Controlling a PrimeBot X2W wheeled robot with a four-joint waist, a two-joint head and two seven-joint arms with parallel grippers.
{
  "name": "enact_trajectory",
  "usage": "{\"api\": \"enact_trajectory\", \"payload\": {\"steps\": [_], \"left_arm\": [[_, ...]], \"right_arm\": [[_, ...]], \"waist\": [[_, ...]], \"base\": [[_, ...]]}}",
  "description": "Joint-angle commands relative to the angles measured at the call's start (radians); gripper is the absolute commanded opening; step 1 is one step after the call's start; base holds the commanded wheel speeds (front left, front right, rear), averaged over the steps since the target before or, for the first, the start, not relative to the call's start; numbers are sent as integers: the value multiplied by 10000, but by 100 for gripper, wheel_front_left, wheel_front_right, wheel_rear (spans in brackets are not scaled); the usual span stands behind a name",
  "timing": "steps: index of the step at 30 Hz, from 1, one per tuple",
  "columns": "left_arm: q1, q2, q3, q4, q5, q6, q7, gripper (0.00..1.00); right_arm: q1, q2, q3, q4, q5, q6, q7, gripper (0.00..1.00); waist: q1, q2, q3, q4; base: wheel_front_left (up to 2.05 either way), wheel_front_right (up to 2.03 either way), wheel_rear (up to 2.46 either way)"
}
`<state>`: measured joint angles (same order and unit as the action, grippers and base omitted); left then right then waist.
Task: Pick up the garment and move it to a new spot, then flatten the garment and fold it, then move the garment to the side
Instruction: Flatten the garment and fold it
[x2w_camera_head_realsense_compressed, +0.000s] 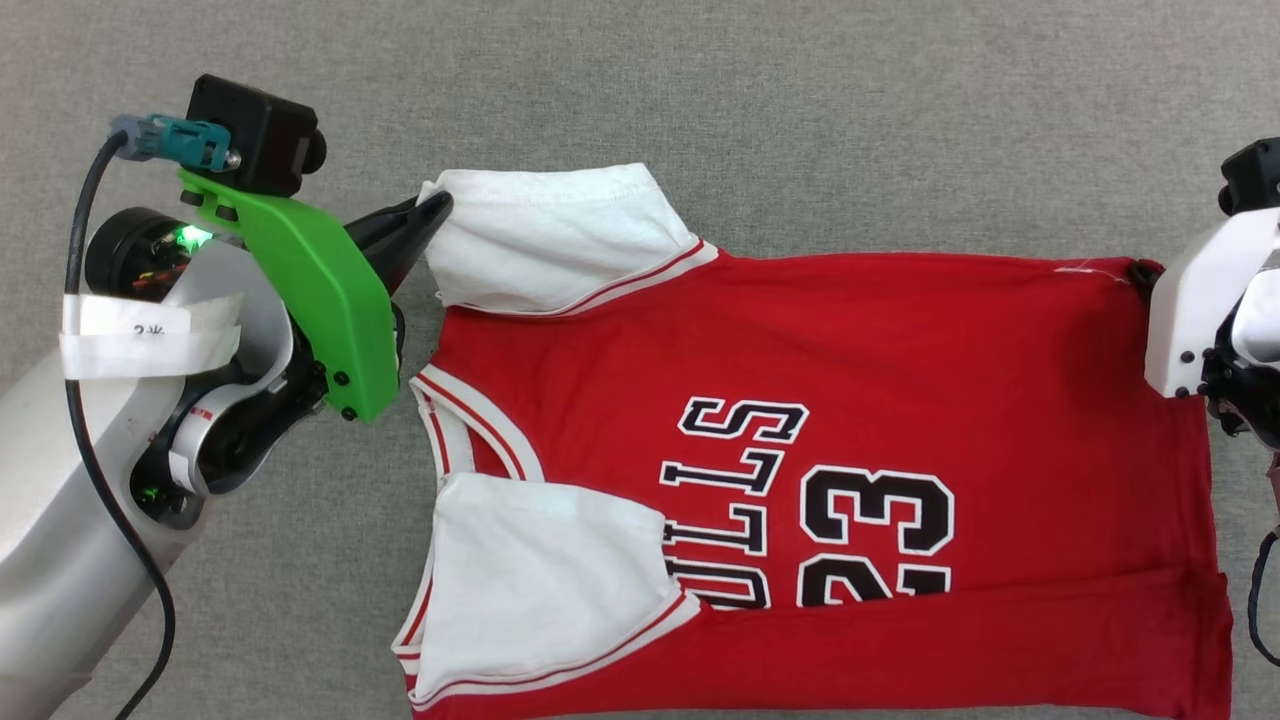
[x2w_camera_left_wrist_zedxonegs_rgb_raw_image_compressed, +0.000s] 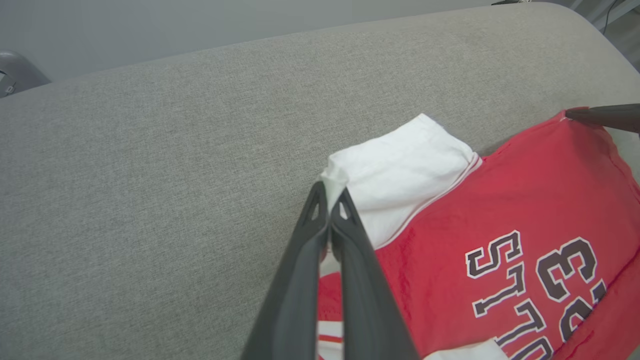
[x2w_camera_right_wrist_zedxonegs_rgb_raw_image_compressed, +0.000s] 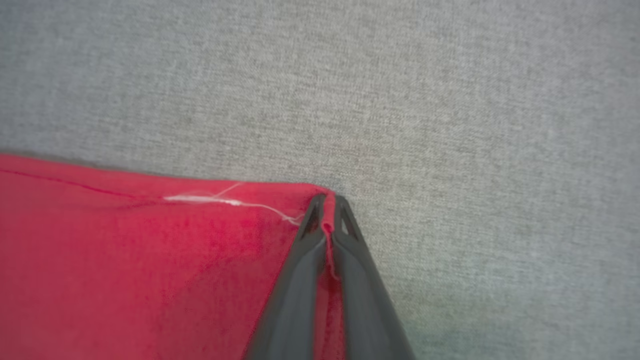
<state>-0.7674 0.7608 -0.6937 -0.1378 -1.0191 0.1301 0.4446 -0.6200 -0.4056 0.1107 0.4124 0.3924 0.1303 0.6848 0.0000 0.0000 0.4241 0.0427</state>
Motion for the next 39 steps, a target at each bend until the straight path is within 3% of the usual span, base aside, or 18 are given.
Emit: {"api": "enact_trajectory", "payload": {"steps": [1, 11, 19, 30, 39], "left_arm": [[201, -47, 47, 101, 95, -47, -105, 0], [661, -194, -75, 832, 67, -141, -524, 0], [1461, -219, -191, 817, -150, -70, -816, 0], [3487, 222, -356, -69, -499, 580, -1308, 0], [5270, 448, -536, -486, -894, 1048, -1839, 0]], "right_arm": [[182, 53, 72, 254, 32, 4, -42, 0], [424, -7, -292, 234, 476, 4, -1323, 0], [1514, 73, -880, -304, 1329, 4, -2038, 0], [3811, 442, -1555, -1489, 2587, 4, -2471, 0], [5337, 475, -1629, -2354, 3279, 4, -2091, 0]], "waist": [[0, 0, -166, -56], [0, 0, -1154, -188], [0, 0, -1996, -126], [0, 0, -2645, 71], [0, 0, -2855, 118]], "base": [[0, 0, 0], [0, 0, 0], [0, 0, 0], [0, 0, 0], [0, 0, 0]]}}
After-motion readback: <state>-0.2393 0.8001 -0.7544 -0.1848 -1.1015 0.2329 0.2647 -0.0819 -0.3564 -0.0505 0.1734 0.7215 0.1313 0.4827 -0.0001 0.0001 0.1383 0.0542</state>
